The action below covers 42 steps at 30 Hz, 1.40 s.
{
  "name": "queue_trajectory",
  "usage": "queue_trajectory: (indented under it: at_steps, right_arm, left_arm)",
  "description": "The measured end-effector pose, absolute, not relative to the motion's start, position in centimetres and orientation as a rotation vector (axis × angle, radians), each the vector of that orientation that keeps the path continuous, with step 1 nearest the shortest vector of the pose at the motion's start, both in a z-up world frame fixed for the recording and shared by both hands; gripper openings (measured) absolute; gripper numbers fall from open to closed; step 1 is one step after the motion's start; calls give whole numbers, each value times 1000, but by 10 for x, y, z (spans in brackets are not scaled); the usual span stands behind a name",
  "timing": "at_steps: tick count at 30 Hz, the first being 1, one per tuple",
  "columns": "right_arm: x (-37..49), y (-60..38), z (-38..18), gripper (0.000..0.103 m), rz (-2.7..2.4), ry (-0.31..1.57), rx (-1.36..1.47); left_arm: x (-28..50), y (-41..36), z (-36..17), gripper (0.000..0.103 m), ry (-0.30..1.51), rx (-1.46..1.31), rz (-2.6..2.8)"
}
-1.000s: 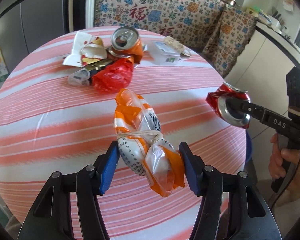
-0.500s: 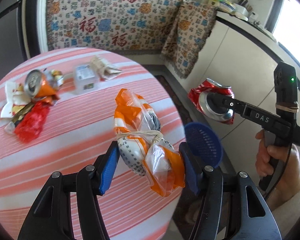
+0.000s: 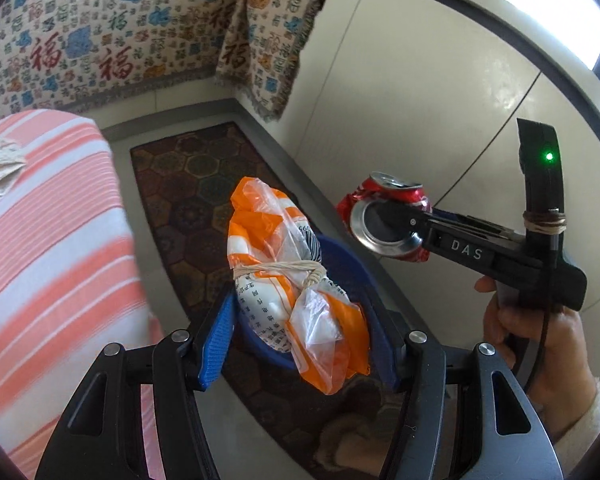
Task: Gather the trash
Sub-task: 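Carry the bag bundle and red can in both tools over the blue basket, then open both tools to drop the bundle and can into the basket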
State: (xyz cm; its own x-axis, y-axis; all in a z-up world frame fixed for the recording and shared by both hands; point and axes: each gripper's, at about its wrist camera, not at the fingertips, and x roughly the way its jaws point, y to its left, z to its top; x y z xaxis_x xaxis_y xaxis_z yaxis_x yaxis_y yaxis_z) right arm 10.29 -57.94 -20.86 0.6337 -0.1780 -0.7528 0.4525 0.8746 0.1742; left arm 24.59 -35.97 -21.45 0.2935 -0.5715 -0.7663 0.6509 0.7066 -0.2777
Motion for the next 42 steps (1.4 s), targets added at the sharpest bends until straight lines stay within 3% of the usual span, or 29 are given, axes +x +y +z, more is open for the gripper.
queue_trajectory:
  at_steps: [14, 17, 19, 24, 29, 33, 42]
  right_arm:
    - [91, -632, -245, 42, -430, 857, 452]
    - [92, -636, -247, 44, -441, 849, 467]
    - [92, -641, -248, 63, -444, 848, 482]
    - [85, -652, -243, 65, -474, 810, 519]
    - [81, -647, -218, 65, -509, 718, 471]
    - [87, -626, -191, 65, -501, 637, 386]
    - [126, -520, -149, 65, -310, 589, 217]
  left_arm:
    - [245, -426, -268, 62, 1037, 191, -840]
    - [245, -439, -278, 69, 1020, 229, -862]
    - [248, -448, -288, 78, 1012, 252, -865]
    - [253, -458, -297, 81, 1014, 270, -842]
    - [249, -428, -267, 81, 984, 202, -817]
    - [236, -385, -225, 88, 919, 156, -788]
    - [228, -229, -191, 91, 890, 124, -508]
